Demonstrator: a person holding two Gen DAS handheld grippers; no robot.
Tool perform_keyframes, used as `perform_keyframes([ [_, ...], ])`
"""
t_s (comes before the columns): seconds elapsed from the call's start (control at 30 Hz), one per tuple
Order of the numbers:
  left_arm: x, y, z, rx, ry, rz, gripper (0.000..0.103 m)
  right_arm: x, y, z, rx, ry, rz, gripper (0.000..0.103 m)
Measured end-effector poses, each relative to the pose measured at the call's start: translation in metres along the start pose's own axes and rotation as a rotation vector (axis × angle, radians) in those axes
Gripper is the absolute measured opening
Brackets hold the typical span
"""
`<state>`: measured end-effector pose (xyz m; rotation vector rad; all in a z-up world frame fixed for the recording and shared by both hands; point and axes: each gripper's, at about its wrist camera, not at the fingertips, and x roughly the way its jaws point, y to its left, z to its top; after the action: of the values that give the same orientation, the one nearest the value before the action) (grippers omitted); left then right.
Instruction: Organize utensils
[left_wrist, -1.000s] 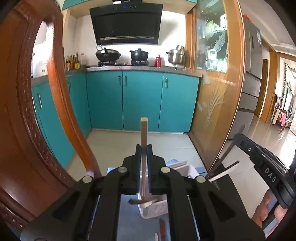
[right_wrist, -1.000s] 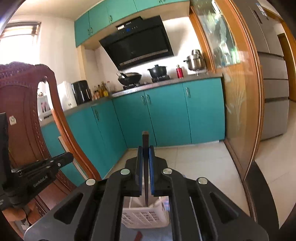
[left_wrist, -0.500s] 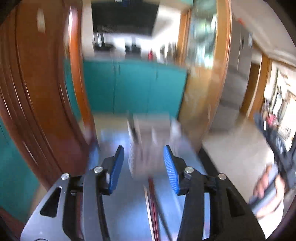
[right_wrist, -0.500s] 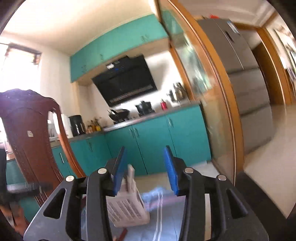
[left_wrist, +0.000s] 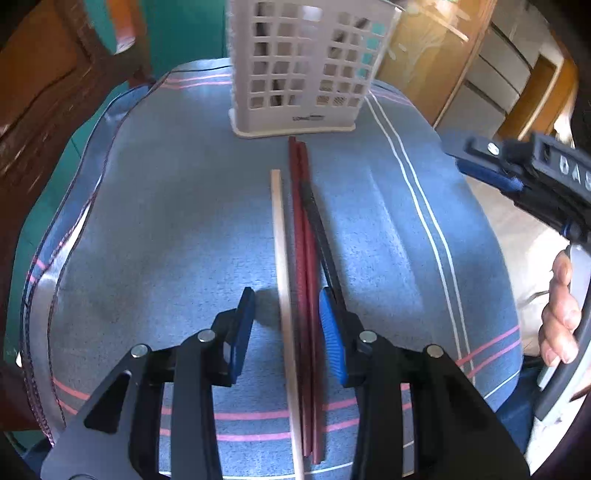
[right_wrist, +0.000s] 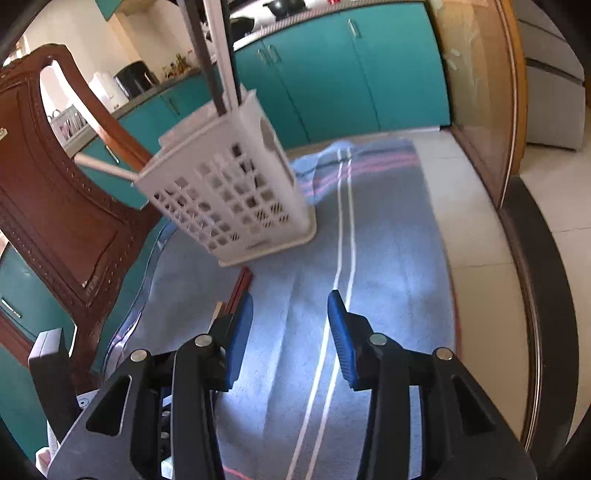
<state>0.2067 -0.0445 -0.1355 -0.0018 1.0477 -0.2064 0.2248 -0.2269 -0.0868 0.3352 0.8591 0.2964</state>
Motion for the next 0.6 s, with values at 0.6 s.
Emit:
perform_keyframes([
  [0.6, -0.009, 0.008, -0.001, -0.164, -0.053, -0.067, 0.007, 0.02, 0.007, -0.005, -0.01, 0.097, -0.005, 0.043],
])
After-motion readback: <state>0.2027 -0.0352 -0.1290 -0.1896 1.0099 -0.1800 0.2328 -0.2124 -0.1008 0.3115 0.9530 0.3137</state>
